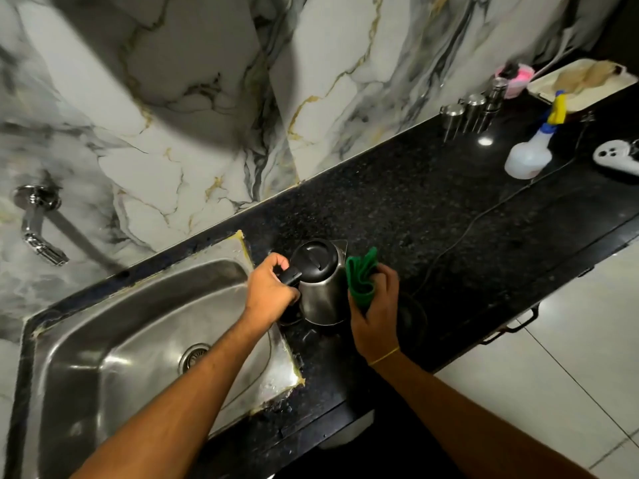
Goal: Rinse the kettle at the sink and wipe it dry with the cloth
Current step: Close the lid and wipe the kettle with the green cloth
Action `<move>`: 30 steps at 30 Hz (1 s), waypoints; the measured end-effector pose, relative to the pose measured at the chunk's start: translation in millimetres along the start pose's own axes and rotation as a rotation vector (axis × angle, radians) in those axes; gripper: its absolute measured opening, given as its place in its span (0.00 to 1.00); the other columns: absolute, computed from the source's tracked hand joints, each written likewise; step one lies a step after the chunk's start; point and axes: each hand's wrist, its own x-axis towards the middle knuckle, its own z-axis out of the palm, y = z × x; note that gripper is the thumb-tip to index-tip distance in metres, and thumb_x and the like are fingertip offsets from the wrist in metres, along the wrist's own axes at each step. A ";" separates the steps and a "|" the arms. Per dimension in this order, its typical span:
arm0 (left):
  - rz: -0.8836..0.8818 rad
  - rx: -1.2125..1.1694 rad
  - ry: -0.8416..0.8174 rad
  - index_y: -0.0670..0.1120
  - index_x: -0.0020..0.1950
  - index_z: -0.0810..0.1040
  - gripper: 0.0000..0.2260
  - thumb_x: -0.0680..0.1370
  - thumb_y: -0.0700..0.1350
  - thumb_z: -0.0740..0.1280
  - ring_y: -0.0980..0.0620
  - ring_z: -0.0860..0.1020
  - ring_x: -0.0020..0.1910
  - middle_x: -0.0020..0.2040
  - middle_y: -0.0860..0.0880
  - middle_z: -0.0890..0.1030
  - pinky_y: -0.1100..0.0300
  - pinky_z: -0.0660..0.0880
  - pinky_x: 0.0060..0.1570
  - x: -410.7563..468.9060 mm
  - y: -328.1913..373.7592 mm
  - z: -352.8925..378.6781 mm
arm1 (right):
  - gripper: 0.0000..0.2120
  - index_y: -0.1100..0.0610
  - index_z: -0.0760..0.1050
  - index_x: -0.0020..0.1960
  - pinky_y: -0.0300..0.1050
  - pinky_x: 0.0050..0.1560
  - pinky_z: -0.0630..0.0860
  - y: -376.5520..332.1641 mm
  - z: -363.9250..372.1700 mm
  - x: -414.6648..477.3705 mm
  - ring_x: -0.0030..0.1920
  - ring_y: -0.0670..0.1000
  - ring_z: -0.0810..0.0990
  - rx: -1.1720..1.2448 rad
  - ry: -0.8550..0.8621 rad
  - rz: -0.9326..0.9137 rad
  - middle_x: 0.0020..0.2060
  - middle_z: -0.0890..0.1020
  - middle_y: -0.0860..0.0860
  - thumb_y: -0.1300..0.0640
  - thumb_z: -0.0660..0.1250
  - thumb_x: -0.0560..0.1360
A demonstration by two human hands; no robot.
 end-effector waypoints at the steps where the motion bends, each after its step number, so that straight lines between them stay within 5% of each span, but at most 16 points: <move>1: 0.004 0.009 -0.007 0.53 0.41 0.72 0.20 0.55 0.33 0.68 0.63 0.71 0.26 0.30 0.55 0.76 0.66 0.67 0.25 4.6 -0.1 1.6 | 0.11 0.59 0.72 0.55 0.54 0.70 0.73 -0.6 7.2 -6.0 0.65 0.56 0.74 -0.034 -0.039 -0.045 0.65 0.70 0.55 0.61 0.67 0.73; 4: -0.009 0.051 -0.036 0.55 0.41 0.72 0.23 0.57 0.29 0.70 0.63 0.72 0.25 0.33 0.53 0.77 0.67 0.67 0.24 16.1 -2.8 4.1 | 0.15 0.57 0.71 0.54 0.57 0.70 0.70 4.8 28.1 -14.5 0.67 0.61 0.71 -0.203 -0.119 -0.190 0.67 0.68 0.58 0.65 0.67 0.69; 9: 0.058 0.086 -0.032 0.53 0.39 0.71 0.20 0.60 0.33 0.73 0.63 0.71 0.31 0.34 0.56 0.76 0.69 0.67 0.31 30.8 -15.8 2.2 | 0.15 0.51 0.73 0.52 0.57 0.57 0.72 21.6 45.0 -7.2 0.60 0.60 0.72 -0.562 -0.257 -0.444 0.61 0.70 0.54 0.58 0.69 0.66; 13: -0.014 0.117 -0.033 0.52 0.40 0.70 0.21 0.56 0.32 0.71 0.58 0.71 0.27 0.31 0.53 0.76 0.61 0.71 0.24 42.2 -24.0 -1.1 | 0.09 0.51 0.79 0.48 0.54 0.52 0.75 43.9 48.0 -9.1 0.56 0.56 0.76 -0.745 -0.588 -0.701 0.60 0.77 0.52 0.55 0.64 0.69; 16: -0.016 0.167 -0.079 0.53 0.40 0.68 0.20 0.56 0.34 0.69 0.53 0.71 0.29 0.31 0.52 0.76 0.58 0.69 0.23 49.5 -25.9 -5.5 | 0.10 0.50 0.80 0.46 0.54 0.50 0.77 61.0 38.9 -13.2 0.52 0.54 0.81 -0.873 -0.737 -0.689 0.54 0.82 0.49 0.54 0.60 0.71; 22: -0.017 0.236 -0.150 0.55 0.40 0.66 0.21 0.56 0.37 0.70 0.57 0.72 0.29 0.31 0.53 0.76 0.65 0.67 0.22 55.9 -27.0 -10.4 | 0.14 0.53 0.78 0.51 0.56 0.44 0.77 51.3 29.3 2.9 0.48 0.60 0.81 -0.748 -0.581 -0.279 0.51 0.81 0.53 0.59 0.68 0.66; 25: 0.004 0.261 -0.168 0.56 0.39 0.65 0.21 0.57 0.38 0.71 0.58 0.71 0.30 0.32 0.54 0.76 0.69 0.65 0.23 57.2 -25.8 -11.8 | 0.16 0.56 0.76 0.54 0.54 0.53 0.78 39.2 28.7 6.7 0.51 0.58 0.79 -0.445 -0.349 -0.060 0.52 0.79 0.55 0.61 0.64 0.67; 30: -0.017 0.275 -0.195 0.53 0.40 0.64 0.20 0.59 0.36 0.71 0.55 0.71 0.31 0.33 0.52 0.76 0.57 0.68 0.28 55.5 -19.7 -13.4 | 0.13 0.56 0.72 0.56 0.49 0.51 0.79 17.1 42.6 33.2 0.49 0.53 0.79 -0.126 -0.007 0.048 0.55 0.73 0.53 0.64 0.65 0.72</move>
